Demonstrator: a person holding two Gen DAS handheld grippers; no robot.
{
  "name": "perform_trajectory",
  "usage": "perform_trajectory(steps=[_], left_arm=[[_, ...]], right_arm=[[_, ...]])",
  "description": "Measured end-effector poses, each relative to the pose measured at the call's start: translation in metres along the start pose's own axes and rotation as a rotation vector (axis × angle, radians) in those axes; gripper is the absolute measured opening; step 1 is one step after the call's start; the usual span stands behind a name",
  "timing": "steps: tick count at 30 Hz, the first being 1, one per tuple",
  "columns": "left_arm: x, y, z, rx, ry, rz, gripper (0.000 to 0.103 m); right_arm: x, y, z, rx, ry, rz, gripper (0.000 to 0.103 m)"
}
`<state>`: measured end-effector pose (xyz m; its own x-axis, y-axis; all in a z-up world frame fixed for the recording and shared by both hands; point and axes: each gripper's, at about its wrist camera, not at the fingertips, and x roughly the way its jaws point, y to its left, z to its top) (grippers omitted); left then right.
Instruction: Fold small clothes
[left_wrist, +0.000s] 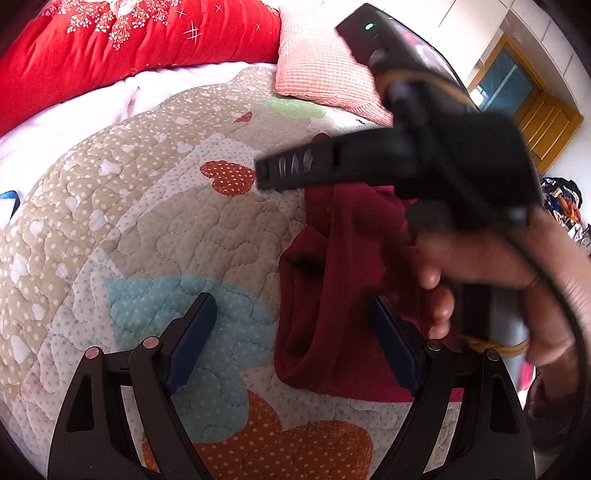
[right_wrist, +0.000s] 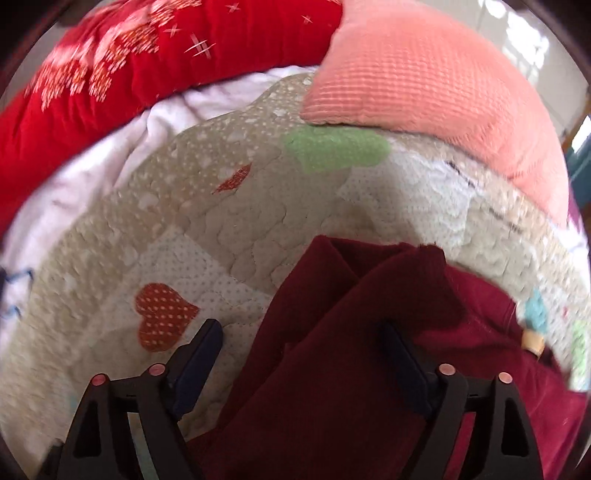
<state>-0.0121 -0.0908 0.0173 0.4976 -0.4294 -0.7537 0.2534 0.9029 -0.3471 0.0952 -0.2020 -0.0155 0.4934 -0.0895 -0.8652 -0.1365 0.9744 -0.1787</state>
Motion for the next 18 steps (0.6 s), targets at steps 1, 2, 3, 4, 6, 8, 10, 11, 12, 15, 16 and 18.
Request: perform_trajectory(steps=[1,2,3,4,6,8,10,11,12,15,16,18], left_arm=[[0.000,0.000,0.000,0.001,-0.001,0.001,0.085],[0.000,-0.001,0.000,0.002,-0.002,0.002,0.086],[0.000,-0.001,0.000,0.002,-0.002,-0.001,0.087],[0.001,-0.001,0.002,0.001,-0.002,-0.003,0.087],[0.001,-0.001,0.003,-0.006,-0.006,-0.009,0.088],[-0.001,-0.001,0.003,-0.015,-0.017,-0.022,0.088],[-0.002,-0.002,0.005,-0.018,-0.029,-0.053,0.088],[-0.005,-0.004,0.006,-0.015,-0.038,-0.086,0.087],[-0.008,-0.010,0.006,-0.004,-0.047,-0.127,0.078],[-0.020,-0.035,0.002,0.083,-0.049,-0.218,0.054],[-0.025,-0.046,-0.001,0.125,-0.054,-0.245,0.051],[-0.038,-0.077,-0.013,0.237,-0.069,-0.303,0.046]], right_arm=[[-0.003,-0.002,-0.003,-0.006,-0.020,-0.014,0.055],[-0.009,-0.010,-0.006,0.014,-0.046,0.019,0.049],[-0.015,-0.017,-0.008,0.037,-0.061,0.052,0.036],[-0.023,-0.024,-0.011,0.060,-0.078,0.081,0.027],[-0.042,-0.038,-0.017,0.121,-0.132,0.146,0.021],[-0.063,-0.055,-0.028,0.180,-0.188,0.209,0.019],[-0.083,-0.070,-0.039,0.237,-0.239,0.266,0.018],[-0.091,-0.076,-0.044,0.255,-0.258,0.284,0.018],[-0.101,-0.080,-0.049,0.275,-0.278,0.297,0.017],[-0.127,-0.103,-0.071,0.330,-0.325,0.316,0.016],[-0.135,-0.112,-0.079,0.345,-0.334,0.310,0.016],[-0.152,-0.133,-0.100,0.378,-0.362,0.302,0.016]])
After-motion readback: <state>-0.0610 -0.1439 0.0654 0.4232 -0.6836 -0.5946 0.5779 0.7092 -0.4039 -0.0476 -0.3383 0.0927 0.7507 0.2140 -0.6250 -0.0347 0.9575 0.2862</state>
